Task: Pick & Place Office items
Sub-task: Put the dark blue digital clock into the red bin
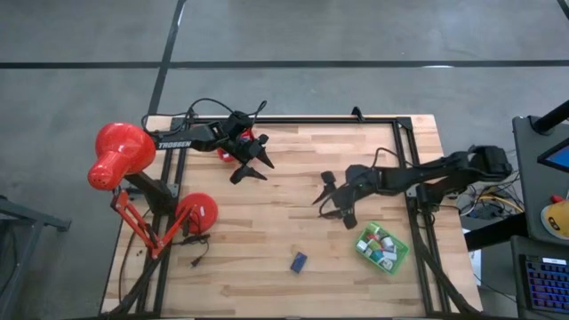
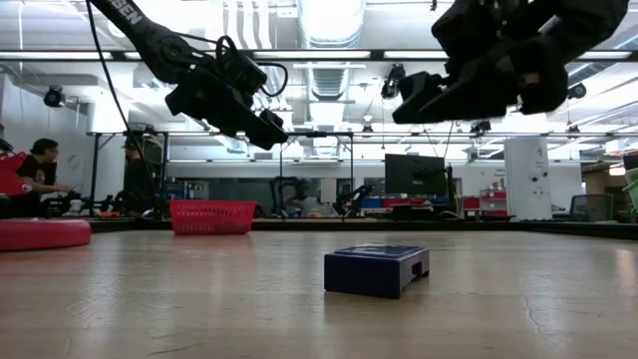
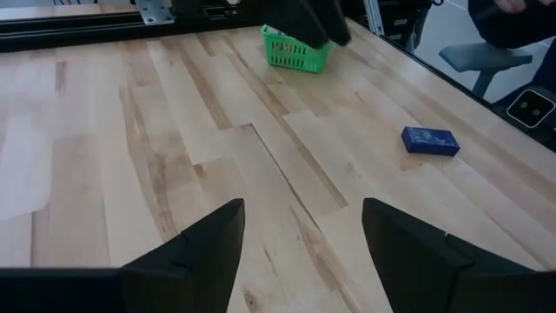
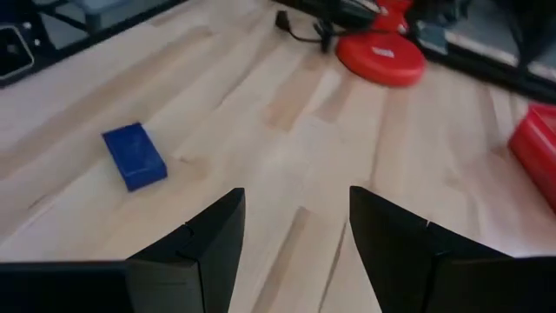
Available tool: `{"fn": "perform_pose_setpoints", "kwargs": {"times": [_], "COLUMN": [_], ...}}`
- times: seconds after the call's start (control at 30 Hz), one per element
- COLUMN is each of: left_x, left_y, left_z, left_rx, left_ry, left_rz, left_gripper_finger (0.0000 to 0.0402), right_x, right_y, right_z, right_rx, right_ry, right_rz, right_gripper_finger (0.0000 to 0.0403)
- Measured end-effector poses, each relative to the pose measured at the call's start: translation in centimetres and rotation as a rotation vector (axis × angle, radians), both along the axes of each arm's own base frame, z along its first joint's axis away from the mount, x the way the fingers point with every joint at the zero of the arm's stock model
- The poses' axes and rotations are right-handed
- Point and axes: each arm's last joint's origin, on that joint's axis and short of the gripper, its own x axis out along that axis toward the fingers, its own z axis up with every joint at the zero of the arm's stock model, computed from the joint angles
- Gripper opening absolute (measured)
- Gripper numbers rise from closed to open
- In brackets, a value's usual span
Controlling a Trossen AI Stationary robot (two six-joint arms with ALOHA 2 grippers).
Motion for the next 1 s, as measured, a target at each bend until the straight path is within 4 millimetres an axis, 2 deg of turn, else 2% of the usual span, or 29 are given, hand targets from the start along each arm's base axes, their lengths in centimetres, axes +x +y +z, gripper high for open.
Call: {"fn": "perform_pose_setpoints", "kwargs": {"times": [0.37,0.77,0.87,1.0], "left_x": [0.0,0.0,0.0,0.0], "left_y": [0.0,0.0,0.0,0.0], "left_z": [0.0,0.0,0.0,0.0], "left_rx": [0.0,0.002,0.002,0.002], "left_ry": [0.0,-0.003,-0.003,-0.003], "left_rz": [0.0,0.0,0.0,0.0], "left_gripper_finger": [0.0236,0.0236,0.0236,0.0236], "right_x": [2.1,4.2,4.5,4.8], "right_y": [0.1,0.4,0.9,1.9], "right_z": [-2.8,-7.2,-7.7,-7.9], "right_rx": [-0.127,0.041,0.095,0.082], "right_ry": [-0.099,-0.154,-0.159,-0.161], "right_rz": [0.2,0.295,0.307,0.322], "right_gripper_finger": [0.0203,0.0203,0.0203,0.0203]}}
